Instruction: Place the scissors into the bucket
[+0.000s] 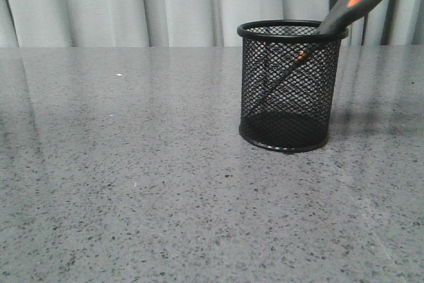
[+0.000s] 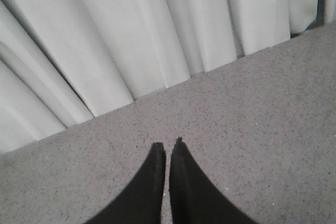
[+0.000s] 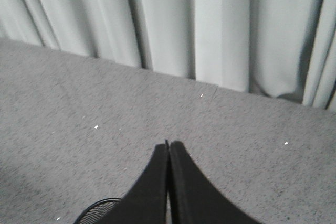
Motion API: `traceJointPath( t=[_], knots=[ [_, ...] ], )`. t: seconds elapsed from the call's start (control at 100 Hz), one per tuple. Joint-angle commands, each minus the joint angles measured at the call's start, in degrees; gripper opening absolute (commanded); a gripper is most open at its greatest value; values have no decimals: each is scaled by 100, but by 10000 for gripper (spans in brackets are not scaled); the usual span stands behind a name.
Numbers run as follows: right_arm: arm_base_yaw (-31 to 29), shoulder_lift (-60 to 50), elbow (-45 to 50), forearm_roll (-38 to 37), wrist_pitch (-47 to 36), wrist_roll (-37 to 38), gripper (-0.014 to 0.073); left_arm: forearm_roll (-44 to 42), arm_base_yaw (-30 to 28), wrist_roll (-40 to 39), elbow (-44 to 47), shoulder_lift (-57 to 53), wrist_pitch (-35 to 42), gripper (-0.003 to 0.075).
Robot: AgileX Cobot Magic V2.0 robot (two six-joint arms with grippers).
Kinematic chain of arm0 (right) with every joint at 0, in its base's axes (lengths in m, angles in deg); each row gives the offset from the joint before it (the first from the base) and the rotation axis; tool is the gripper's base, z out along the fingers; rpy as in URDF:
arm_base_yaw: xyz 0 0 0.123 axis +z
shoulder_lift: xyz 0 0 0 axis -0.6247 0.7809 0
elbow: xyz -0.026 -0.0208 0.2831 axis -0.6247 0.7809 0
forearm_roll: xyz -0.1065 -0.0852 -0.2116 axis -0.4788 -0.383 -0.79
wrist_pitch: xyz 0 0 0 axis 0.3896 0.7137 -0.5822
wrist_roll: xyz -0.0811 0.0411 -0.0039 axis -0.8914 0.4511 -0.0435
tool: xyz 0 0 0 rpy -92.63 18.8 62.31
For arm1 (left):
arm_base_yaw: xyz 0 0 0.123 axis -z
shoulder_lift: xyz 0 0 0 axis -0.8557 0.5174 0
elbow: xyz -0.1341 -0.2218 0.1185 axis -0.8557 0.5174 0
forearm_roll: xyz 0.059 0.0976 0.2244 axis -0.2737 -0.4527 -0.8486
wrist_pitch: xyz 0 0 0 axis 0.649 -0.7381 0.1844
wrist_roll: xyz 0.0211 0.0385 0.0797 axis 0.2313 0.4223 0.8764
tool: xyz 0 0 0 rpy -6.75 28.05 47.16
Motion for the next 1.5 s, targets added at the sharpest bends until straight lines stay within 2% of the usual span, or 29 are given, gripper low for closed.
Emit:
traceJointPath(
  t=[0.0,0.13,0.3,0.44,0.58,0.77,1.49],
  knots=[
    [-9,-531,575,91,-1246,-144,-65,136,-21,2,565,-531,1211,-20],
    [-9,-1313,1745,91,-2089,-144,-70,136,-21,2,2064,-1373,2471,-20],
    [-9,-2373,3272,91,-2876,-144,-70,267,-21,2,4002,-2578,3635,-20],
    [-9,-3298,4275,91,-3098,-144,-70,839,-21,2,5495,-3659,4501,-20],
    [-9,-4054,4963,91,-3060,-144,-70,1087,-21,2,6426,-4636,4815,-20],
    [-9,-4488,5347,91,-3242,-144,-70,1116,-21,2,6845,-5326,4851,-20],
    [-9,-4488,5368,91,-3096,-144,-70,1116,-21,2,6855,-5337,4851,-20]
  ],
)
